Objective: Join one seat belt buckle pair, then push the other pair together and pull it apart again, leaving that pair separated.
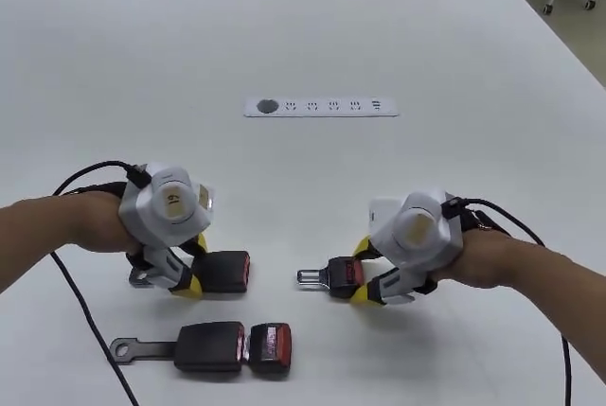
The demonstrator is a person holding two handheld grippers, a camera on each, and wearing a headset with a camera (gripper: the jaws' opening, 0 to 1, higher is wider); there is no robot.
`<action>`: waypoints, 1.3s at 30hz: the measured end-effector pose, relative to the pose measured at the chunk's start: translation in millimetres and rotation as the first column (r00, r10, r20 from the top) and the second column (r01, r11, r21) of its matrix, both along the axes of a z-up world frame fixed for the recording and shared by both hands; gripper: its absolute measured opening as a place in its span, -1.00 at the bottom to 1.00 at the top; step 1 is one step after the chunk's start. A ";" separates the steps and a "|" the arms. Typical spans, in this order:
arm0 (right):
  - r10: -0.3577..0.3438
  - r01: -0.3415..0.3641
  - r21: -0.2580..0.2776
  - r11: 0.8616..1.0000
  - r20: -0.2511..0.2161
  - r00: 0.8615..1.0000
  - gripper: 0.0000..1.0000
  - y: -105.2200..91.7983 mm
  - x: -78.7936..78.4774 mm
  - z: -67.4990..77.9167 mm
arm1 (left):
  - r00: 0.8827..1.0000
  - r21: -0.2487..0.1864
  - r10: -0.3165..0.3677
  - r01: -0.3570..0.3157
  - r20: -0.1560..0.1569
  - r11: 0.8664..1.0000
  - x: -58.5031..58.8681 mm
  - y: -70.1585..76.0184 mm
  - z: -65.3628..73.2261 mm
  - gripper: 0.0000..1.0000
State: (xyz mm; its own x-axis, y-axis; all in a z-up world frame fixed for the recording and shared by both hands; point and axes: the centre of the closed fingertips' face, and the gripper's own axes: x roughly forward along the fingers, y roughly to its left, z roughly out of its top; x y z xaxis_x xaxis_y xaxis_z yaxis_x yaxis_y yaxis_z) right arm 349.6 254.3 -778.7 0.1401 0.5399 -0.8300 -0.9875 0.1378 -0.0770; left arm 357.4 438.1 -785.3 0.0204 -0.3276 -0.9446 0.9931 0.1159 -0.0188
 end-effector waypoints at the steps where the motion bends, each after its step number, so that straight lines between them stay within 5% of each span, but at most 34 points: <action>1: 0.003 -0.003 -0.001 1.000 0.005 1.000 -0.38 1.3 0.4 -0.1 | 1.000 0.002 0.002 -0.002 0.000 1.000 -0.1 -0.2 0.0 -0.36; 39: 0.028 -0.028 0.030 0.999 0.002 1.000 -0.38 50.7 5.1 4.3 | 1.000 0.024 0.005 -0.005 -0.004 1.000 -1.6 -2.6 1.3 -0.36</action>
State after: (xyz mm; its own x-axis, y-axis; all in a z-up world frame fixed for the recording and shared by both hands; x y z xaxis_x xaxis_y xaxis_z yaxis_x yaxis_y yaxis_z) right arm 354.7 305.0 -774.4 0.1259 0.5686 -0.8129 -0.9908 0.1123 -0.0749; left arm 355.8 435.5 -784.0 0.0178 -0.3045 -0.9523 0.9924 0.1213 -0.0202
